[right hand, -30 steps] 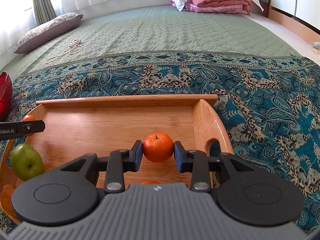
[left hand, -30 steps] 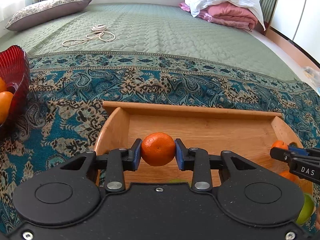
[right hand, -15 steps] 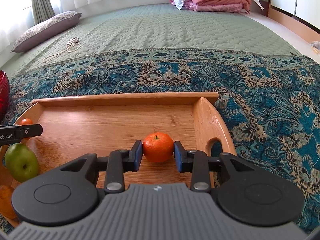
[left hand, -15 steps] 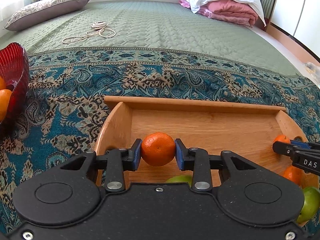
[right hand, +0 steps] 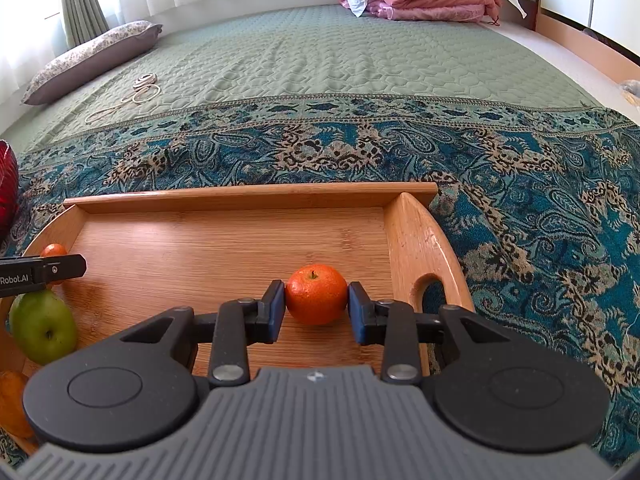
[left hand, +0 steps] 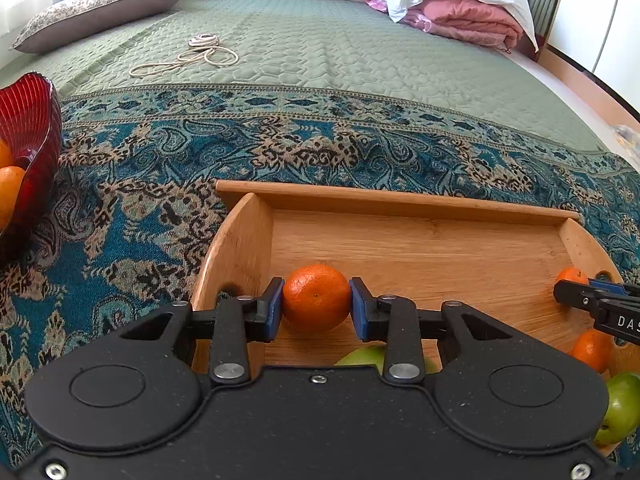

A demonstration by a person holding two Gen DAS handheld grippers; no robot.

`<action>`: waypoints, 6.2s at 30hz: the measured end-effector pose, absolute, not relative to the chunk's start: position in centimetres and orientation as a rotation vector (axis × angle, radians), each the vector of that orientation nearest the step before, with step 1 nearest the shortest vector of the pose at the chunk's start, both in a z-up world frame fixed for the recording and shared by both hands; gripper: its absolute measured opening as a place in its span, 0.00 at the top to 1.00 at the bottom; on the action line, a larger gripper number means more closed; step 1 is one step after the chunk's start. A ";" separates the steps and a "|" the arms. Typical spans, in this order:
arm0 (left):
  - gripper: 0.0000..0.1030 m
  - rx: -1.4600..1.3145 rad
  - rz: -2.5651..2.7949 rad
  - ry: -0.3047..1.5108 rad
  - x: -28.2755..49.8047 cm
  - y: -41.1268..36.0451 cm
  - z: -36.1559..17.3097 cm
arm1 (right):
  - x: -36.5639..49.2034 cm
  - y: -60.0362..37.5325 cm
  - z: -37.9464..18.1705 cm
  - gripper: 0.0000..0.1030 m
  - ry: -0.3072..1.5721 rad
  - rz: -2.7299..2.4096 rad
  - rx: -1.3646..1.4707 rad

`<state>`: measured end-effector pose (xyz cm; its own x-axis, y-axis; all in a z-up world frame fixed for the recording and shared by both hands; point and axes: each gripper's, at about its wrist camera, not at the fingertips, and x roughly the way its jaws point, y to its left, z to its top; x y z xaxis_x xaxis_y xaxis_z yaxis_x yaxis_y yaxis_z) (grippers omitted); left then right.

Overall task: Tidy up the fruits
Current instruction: 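Carry the left tool's tangerine over the tray while the right tool carries its tangerine, then open the left tool to drop its tangerine on the tray while the right tool releases its tangerine, then withdraw both open tools from the tray toward the red dates on the bedspread, then close the left tool on a red date while the right tool grasps another red date, then carry the left tool's red date over the tray while the right tool carries its date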

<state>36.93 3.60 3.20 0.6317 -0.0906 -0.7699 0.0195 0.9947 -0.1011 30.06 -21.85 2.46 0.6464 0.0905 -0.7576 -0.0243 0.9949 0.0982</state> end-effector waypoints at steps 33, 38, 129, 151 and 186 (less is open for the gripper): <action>0.16 -0.016 -0.066 0.662 28.3 4.3 8.7 | 23.3 -21.6 7.6 0.20 0.659 0.119 0.101; 0.08 0.037 -0.085 0.585 23.8 3.4 10.3 | 19.7 -20.9 8.9 0.16 0.580 0.151 0.049; 0.74 -0.073 -0.236 0.610 17.3 -1.9 5.5 | 10.2 -15.7 4.0 0.71 0.472 0.205 -0.138; 0.74 -0.081 -0.185 0.676 25.0 -2.1 4.6 | 17.1 -16.7 4.3 0.71 0.542 0.195 -0.088; 0.73 0.088 -0.263 0.873 32.6 -5.9 4.4 | 23.3 -16.5 2.7 0.70 0.763 0.231 -0.169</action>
